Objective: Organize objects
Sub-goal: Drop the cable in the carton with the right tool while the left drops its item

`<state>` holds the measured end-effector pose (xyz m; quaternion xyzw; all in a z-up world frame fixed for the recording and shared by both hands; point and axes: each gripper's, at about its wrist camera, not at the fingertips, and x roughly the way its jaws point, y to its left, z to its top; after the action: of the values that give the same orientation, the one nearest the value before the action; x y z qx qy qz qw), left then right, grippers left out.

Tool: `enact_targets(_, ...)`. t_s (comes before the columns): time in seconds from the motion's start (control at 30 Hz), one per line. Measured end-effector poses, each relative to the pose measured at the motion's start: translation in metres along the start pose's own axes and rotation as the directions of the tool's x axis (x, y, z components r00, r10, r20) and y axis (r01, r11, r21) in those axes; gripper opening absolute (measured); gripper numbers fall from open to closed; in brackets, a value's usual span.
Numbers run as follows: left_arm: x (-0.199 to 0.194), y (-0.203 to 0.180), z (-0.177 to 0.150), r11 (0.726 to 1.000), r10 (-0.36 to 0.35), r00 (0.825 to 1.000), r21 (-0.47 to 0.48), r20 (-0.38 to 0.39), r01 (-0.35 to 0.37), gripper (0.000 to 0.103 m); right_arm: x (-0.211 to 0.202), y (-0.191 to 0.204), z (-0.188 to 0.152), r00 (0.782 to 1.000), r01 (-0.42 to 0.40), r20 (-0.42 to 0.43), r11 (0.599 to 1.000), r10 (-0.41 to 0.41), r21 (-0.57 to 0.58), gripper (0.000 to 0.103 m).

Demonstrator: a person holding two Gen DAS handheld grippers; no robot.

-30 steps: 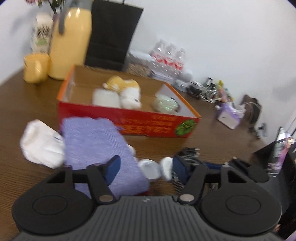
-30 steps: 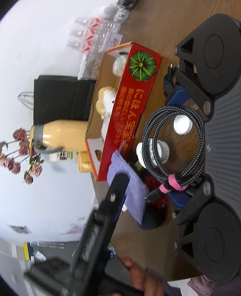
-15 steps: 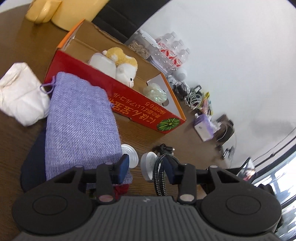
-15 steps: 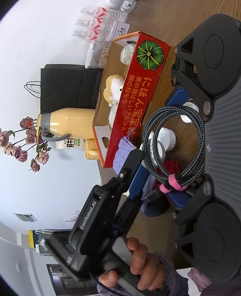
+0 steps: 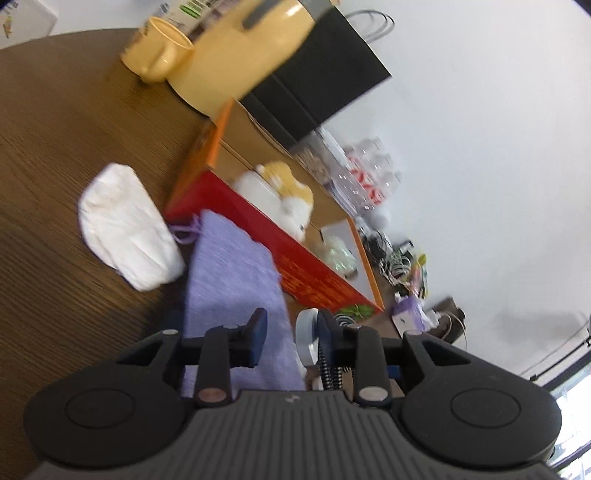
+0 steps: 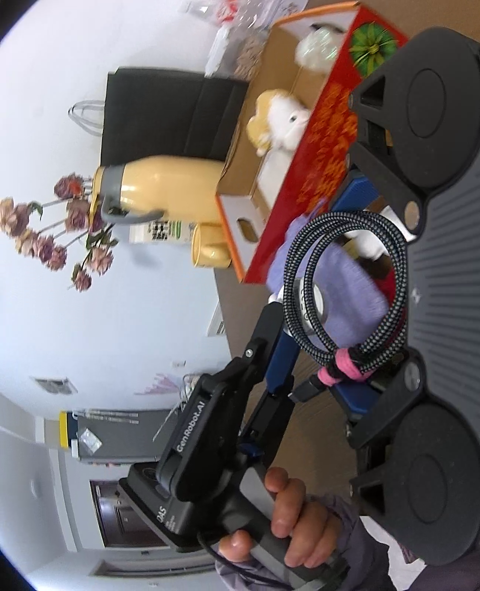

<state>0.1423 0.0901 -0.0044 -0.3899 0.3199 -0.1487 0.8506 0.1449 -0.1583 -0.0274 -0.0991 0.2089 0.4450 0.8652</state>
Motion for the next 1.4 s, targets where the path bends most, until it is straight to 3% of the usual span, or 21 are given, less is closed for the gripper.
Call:
enact_targets(0.13, -0.008, 0.008, 0.007, 1.0, -0.01, 1.0, -0.021, 0.021, 0.01, 0.029, 0.014, 0.002, 0.007, 0.999, -0.034, -0.001, 0.999, 0.034, -0.005, 0.093)
enact_targets(0.2, -0.009, 0.011, 0.009, 0.999, -0.024, 0.999, -0.032, 0.025, 0.024, 0.021, 0.019, 0.001, 0.009, 0.999, -0.042, 0.005, 0.999, 0.042, 0.002, 0.093)
enact_targets(0.23, -0.01, 0.014, 0.009, 0.998, -0.045, 0.999, -0.046, 0.022, 0.046, 0.011, 0.02, 0.001, 0.009, 0.999, -0.047, 0.003, 0.999, 0.047, 0.007, 0.093)
enact_targets(0.27, -0.01, 0.016, 0.009, 0.997, -0.049, 0.998, -0.054, 0.027, 0.05, 0.01, 0.023, 0.0, 0.009, 0.999, -0.048, 0.0, 0.999, 0.048, 0.008, 0.093)
enact_targets(0.77, -0.011, 0.01, 0.014, 0.999, 0.043, 0.993, 0.02, 0.111, -0.045, 0.009, 0.024, -0.011, 0.014, 0.999, -0.021, 0.025, 1.0, 0.021, 0.007, 0.092)
enact_targets(1.07, 0.002, -0.035, 0.044, 0.985, 0.025, 0.979, 0.162, 0.202, -0.058, 0.009, 0.007, -0.051, 0.034, 0.986, 0.138, 0.085, 0.99, -0.141, 0.04, 0.092)
enact_targets(1.4, 0.069, -0.081, 0.075, 0.943, 0.063, 0.966, 0.303, 0.252, -0.14, 0.009, 0.017, -0.117, 0.051, 0.932, 0.329, 0.095, 0.925, -0.351, 0.191, 0.092)
